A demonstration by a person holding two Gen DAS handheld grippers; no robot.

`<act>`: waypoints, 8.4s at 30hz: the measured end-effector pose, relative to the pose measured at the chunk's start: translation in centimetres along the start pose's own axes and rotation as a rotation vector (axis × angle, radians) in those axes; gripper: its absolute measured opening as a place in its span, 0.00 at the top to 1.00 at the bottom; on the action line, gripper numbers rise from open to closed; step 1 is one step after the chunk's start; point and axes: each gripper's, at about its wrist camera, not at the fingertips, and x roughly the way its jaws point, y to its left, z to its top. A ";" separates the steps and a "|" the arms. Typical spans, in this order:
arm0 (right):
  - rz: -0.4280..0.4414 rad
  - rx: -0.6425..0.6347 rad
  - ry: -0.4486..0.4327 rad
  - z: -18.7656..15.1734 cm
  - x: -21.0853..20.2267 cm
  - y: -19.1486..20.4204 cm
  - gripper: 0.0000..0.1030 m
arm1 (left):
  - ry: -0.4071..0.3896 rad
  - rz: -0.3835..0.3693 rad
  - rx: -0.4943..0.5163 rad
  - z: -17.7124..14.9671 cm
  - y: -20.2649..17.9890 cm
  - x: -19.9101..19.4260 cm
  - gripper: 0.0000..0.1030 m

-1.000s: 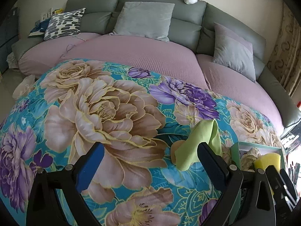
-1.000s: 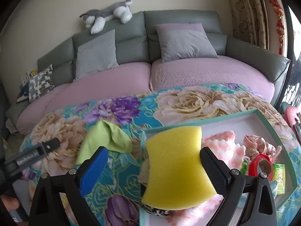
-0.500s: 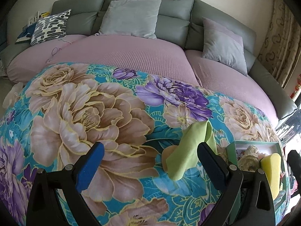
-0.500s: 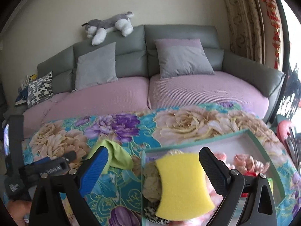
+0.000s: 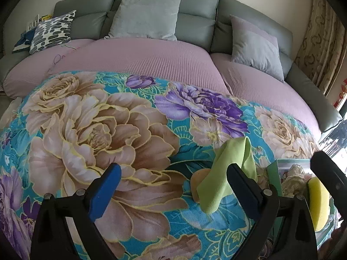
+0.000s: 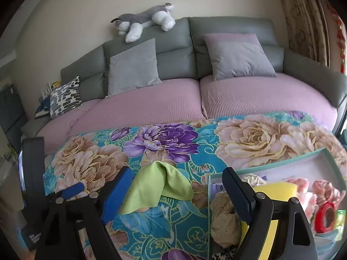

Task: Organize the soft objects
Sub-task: 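Withdraw both open tools from the tray toward the green cloth, then grasp the green cloth with the left tool, then grasp the orange ball with the right tool while the left tool holds the green cloth, then carry the orange ball and green cloth over the tray with both tools, then lower the ball and cloth into the tray and open both tools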

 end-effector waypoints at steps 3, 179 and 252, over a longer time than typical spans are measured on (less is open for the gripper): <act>0.002 0.017 0.015 0.2 1.0 -0.4 0.16 | 0.006 -0.003 0.017 0.2 -0.4 0.5 0.21; -0.294 0.221 -0.020 -4.9 -11.7 -17.3 0.51 | -0.290 -0.497 0.379 -5.1 -20.4 -12.8 0.96; -0.393 0.211 0.135 -6.7 -9.2 -16.0 0.20 | 0.008 0.017 0.030 -7.7 -7.9 -4.4 0.07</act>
